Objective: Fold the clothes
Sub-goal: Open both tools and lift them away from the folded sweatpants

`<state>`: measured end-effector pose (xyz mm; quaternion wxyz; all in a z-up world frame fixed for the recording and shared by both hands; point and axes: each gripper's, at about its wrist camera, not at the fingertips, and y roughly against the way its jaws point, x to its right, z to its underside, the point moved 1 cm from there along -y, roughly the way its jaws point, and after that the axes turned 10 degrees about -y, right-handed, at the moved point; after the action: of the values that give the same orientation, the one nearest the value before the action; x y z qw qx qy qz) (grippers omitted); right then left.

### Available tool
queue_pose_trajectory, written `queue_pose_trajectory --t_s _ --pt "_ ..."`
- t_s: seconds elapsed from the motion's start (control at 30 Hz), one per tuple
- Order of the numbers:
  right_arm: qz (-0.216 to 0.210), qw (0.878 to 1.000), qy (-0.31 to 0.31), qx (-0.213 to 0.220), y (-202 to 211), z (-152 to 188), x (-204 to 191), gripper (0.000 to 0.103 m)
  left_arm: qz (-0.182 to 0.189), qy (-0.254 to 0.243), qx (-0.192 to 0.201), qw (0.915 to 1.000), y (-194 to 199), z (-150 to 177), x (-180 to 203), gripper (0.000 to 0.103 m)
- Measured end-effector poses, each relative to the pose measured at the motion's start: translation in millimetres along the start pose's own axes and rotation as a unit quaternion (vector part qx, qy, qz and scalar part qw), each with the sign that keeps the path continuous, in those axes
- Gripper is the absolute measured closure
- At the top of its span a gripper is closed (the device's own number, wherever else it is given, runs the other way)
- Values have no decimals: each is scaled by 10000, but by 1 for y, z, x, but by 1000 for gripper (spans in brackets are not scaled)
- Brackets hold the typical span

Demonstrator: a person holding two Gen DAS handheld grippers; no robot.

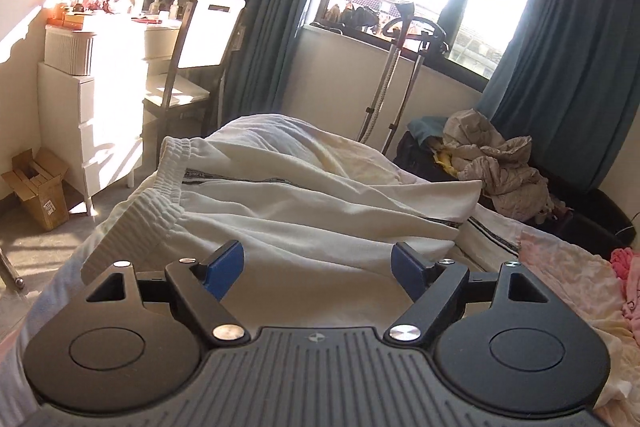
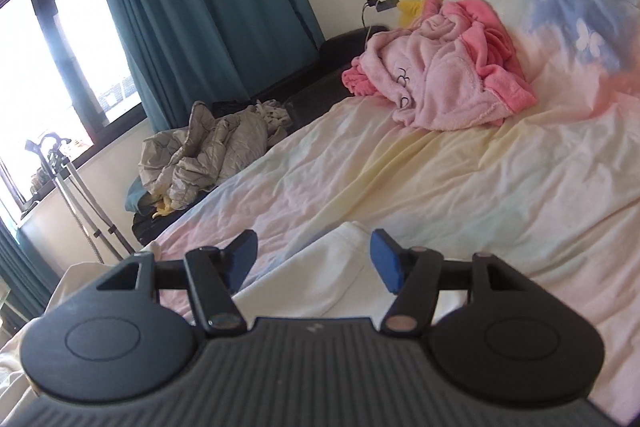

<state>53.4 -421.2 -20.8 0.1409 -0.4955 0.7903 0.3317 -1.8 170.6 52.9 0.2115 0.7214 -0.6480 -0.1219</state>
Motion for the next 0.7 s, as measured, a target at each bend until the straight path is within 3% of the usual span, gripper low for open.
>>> queue_pose_trajectory --t_s 0.3,0.53,0.7 --pt "-915 9852 1393 -396 20 58 -69 40 639 -667 -12 9957 -37 18 87 19" --pt "-1496 9703 1824 -529 26 88 -96 40 961 -982 13 9905 -65 20 133 18" --pt "-1649 9655 1961 -468 23 100 -102 40 1107 -1184 202 9866 -79 38 156 18"
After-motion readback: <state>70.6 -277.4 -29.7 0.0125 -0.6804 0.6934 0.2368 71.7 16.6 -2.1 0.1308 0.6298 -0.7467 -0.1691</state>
